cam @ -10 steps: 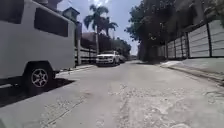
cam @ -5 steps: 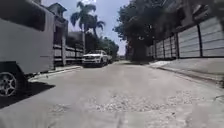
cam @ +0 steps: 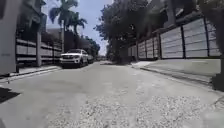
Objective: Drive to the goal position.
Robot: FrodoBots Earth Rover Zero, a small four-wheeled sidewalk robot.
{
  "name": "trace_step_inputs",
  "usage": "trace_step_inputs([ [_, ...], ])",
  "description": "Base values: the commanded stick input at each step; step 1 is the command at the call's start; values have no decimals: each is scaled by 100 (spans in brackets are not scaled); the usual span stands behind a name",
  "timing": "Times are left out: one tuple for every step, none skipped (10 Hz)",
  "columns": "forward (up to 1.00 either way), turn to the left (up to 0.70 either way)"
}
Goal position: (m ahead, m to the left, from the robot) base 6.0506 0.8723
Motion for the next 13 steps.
trace_step_inputs([
  [100,1],
  [100,1],
  [100,1],
  [100,1],
  [100,1],
  [100,1],
  [100,1],
  [100,1],
  [100,1],
  [100,1],
  [100,1],
  [100,1],
  [100,1],
])
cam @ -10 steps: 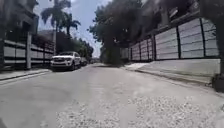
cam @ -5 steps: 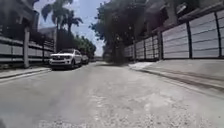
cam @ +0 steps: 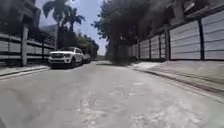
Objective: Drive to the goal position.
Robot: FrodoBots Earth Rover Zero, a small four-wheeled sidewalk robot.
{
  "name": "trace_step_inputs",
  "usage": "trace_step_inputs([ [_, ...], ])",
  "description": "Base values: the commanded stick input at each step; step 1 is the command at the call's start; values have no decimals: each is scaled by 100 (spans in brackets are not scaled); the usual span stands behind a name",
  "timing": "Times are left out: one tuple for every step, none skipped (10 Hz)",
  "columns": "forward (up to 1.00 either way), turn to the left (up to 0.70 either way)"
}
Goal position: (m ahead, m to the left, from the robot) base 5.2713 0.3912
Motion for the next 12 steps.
trace_step_inputs([
  [100,1],
  [100,1],
  [100,1],
  [100,1],
  [100,1],
  [100,1],
  [100,1],
  [100,1],
  [100,1],
  [100,1],
  [100,1],
  [100,1],
])
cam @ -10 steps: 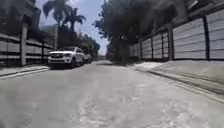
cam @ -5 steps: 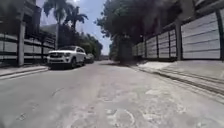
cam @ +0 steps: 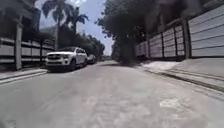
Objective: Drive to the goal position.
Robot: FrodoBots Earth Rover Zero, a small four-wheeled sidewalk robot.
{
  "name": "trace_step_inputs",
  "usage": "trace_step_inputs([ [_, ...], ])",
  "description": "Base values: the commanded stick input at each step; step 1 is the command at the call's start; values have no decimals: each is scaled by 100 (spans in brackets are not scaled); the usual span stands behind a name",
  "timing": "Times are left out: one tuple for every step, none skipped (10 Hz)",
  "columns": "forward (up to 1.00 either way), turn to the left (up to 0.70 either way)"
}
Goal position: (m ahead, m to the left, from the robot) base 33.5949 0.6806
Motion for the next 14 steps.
trace_step_inputs([
  [100,1],
  [100,1],
  [100,1],
  [100,1],
  [100,1],
  [100,1],
  [100,1],
  [100,1],
  [100,-11],
  [100,-33],
  [100,-39],
  [100,-39],
  [100,-34],
  [100,1],
])
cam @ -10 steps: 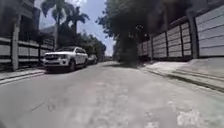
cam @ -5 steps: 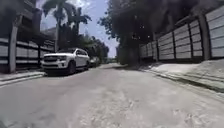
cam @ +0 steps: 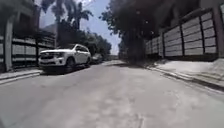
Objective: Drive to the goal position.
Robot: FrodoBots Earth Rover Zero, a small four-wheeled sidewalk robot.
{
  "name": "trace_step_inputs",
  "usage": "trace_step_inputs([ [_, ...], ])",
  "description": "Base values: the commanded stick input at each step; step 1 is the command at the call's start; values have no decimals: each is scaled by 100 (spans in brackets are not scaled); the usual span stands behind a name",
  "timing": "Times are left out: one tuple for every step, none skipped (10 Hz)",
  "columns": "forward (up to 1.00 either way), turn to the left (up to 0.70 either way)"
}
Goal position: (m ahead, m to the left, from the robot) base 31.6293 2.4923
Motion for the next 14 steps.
trace_step_inputs([
  [100,1],
  [100,1],
  [100,1],
  [100,1],
  [100,1],
  [100,1],
  [100,1],
  [100,1],
  [100,1],
  [100,1],
  [100,1],
  [100,1],
  [100,1],
  [100,1],
])
